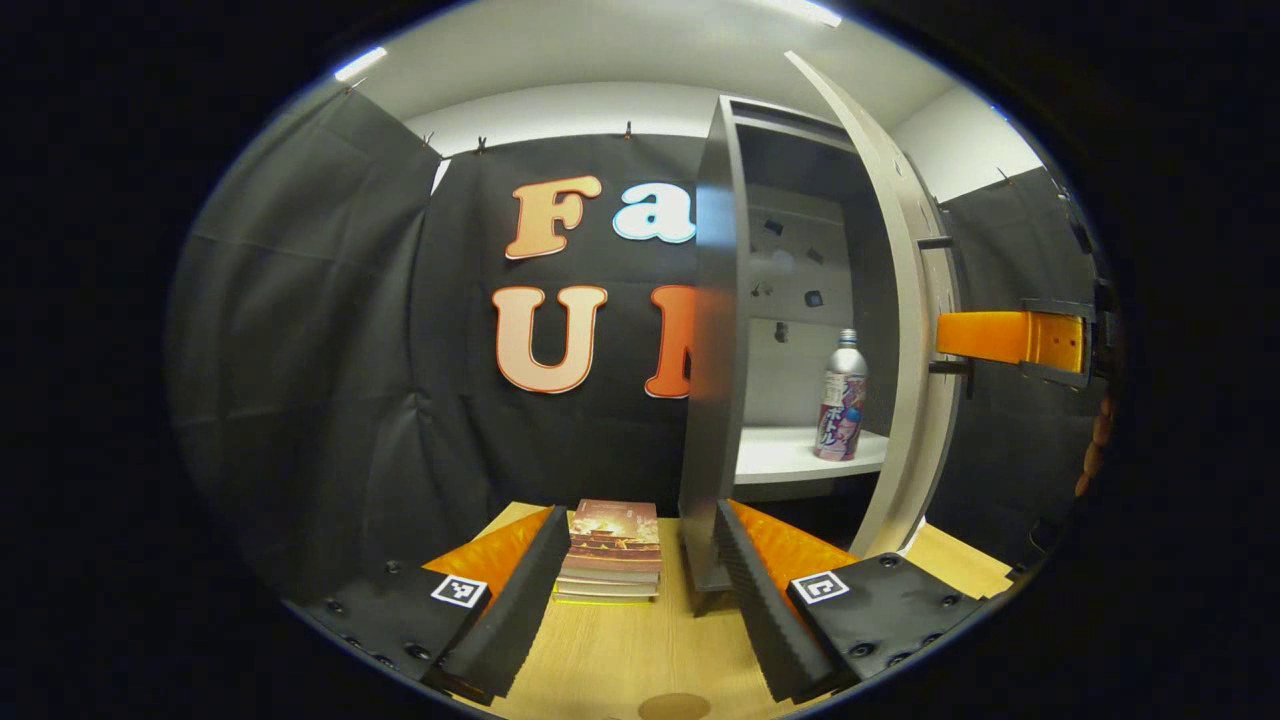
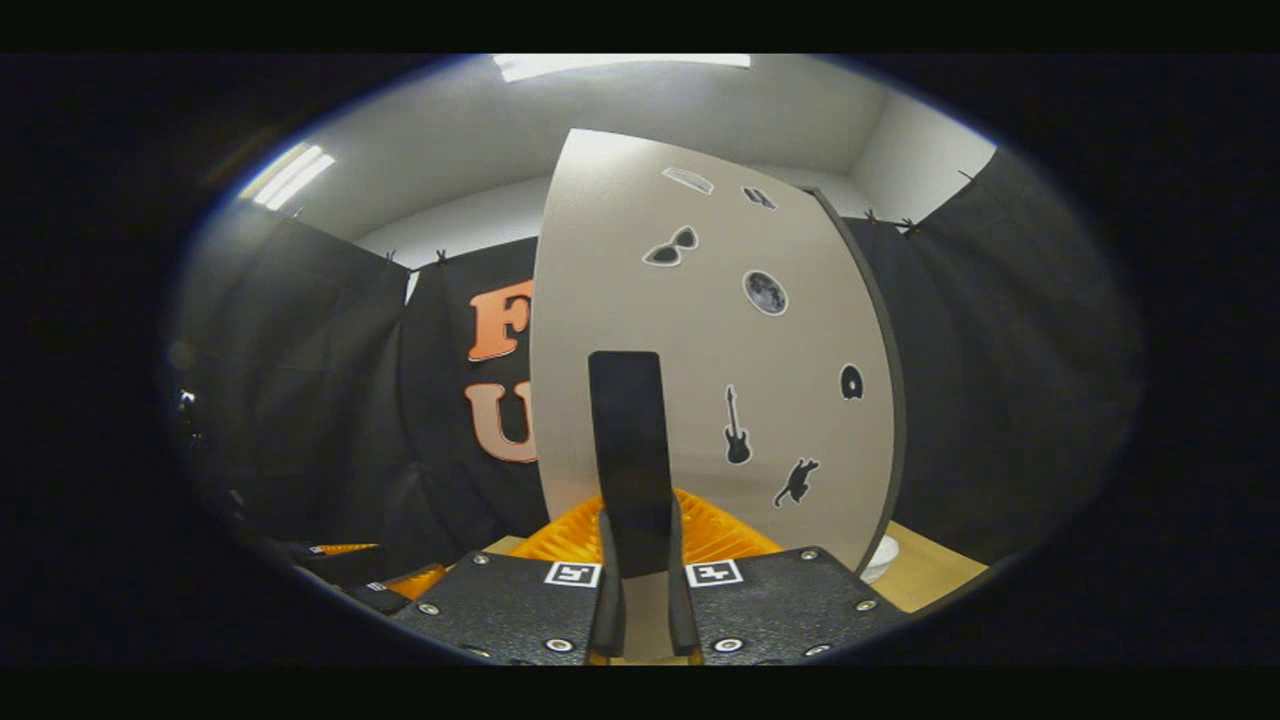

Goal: Open the cabinet door with the right hand, grasp the bottle in the cabinet with the left hand and place it on the coaster, then close the cabinet door with the right hand.

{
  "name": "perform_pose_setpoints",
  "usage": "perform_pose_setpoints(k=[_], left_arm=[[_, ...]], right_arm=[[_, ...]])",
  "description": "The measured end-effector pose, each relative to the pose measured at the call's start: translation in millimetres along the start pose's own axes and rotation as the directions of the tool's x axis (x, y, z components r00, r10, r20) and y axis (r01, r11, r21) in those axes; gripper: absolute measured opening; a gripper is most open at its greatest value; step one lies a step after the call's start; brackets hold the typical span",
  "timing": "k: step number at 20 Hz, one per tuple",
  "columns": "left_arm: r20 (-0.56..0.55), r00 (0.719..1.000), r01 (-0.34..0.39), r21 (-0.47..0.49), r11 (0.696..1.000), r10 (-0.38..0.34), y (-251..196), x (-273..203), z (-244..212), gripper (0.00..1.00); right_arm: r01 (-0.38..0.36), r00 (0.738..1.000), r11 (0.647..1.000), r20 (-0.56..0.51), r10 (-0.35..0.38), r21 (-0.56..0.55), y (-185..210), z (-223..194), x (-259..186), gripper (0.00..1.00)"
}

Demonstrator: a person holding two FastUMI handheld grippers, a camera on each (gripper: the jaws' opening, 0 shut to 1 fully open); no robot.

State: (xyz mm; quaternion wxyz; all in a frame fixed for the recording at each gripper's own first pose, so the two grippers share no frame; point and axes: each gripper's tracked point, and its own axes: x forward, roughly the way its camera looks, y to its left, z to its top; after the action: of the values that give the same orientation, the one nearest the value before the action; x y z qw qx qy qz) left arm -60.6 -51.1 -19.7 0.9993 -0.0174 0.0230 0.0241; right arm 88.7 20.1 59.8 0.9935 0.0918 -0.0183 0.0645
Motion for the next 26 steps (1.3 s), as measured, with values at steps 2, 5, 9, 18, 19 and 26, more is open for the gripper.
perform_pose_setpoints(k=[2, 5, 9, 18, 19, 26], left_arm=[[0.012, 1.0, -0.009, 0.0, 1.0, 0.009, -18, -20, 3, 0.95], [0.02, 1.0, -0.016, 0.002, 1.0, 0.016, -43, -42, 4, 0.95], [0.02, 1.0, 0.021, 0.005, 1.0, -0.022, -76, -53, 5, 0.94], [0.046, 0.988, 0.148, 0.002, 0.989, -0.148, -123, -31, 22, 0.95], [0.047, 0.986, 0.161, 0.007, 0.987, -0.161, -127, -28, 22, 0.94], [0.037, 0.976, 0.214, -0.01, 0.977, -0.213, -150, -22, 24, 0.94]], right_arm=[[-0.011, 1.0, 1.0, 0.0, 0.011, -0.001, -9, 5, -20, 0.17], [-0.007, 1.0, 1.0, -0.004, 0.007, 0.003, -29, 9, -37, 0.14], [0.057, 0.998, 0.998, 0.001, -0.057, -0.007, -51, 13, -55, 0.16], [0.229, 0.973, 0.97, 0.029, -0.228, -0.079, -115, 19, -73, 0.1], [0.235, 0.972, 0.969, 0.041, -0.233, -0.075, -118, 21, -71, 0.08], [0.238, 0.971, 0.967, 0.051, -0.234, -0.092, -136, 23, -73, 0.0]])
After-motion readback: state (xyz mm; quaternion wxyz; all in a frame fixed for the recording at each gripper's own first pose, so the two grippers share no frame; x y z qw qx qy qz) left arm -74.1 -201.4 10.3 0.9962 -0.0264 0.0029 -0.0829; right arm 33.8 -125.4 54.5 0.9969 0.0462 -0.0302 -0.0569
